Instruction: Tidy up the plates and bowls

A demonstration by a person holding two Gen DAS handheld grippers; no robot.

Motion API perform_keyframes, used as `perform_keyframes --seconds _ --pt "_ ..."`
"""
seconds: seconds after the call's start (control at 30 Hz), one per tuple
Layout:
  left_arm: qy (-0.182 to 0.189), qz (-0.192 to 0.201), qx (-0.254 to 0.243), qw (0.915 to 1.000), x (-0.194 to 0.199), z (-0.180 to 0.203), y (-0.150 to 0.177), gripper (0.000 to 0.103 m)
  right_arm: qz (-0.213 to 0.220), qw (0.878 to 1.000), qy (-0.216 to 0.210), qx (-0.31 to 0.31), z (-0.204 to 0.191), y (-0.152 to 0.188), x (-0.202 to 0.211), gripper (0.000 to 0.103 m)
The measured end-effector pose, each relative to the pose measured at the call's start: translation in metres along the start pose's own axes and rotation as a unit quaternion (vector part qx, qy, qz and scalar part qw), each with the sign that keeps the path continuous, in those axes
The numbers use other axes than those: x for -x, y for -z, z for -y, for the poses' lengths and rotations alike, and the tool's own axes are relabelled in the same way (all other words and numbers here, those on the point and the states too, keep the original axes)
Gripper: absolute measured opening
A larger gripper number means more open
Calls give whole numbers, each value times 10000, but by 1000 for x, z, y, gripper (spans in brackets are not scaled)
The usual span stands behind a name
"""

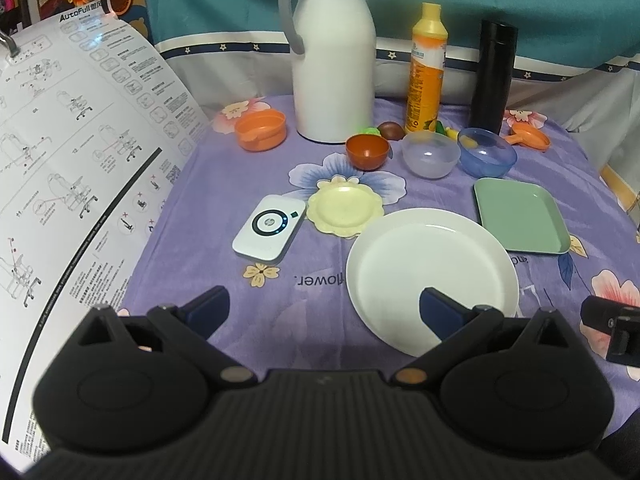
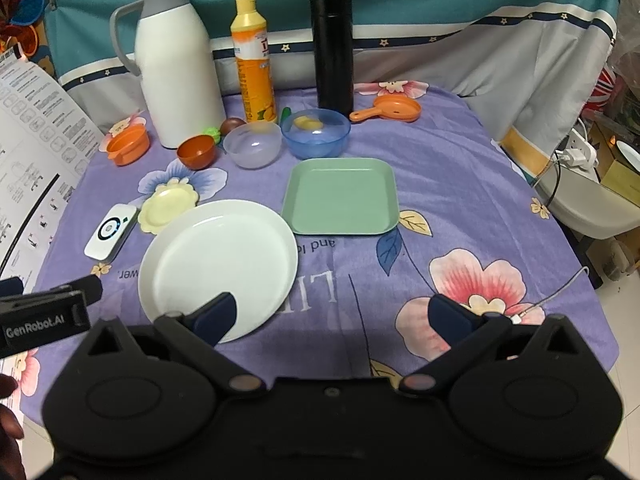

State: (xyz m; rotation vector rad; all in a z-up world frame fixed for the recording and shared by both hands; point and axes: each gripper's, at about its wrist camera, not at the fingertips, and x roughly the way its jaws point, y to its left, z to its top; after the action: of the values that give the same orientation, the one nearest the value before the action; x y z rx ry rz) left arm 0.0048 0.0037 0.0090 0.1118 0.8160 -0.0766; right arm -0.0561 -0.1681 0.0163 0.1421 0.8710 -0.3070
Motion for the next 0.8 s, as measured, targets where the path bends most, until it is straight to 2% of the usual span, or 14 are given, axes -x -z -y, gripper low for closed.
perform_keyframes --seconds 0.8 --pt "80 115 55 9999 2 -4 1 103 30 10000 4 -91 2 -4 -4 103"
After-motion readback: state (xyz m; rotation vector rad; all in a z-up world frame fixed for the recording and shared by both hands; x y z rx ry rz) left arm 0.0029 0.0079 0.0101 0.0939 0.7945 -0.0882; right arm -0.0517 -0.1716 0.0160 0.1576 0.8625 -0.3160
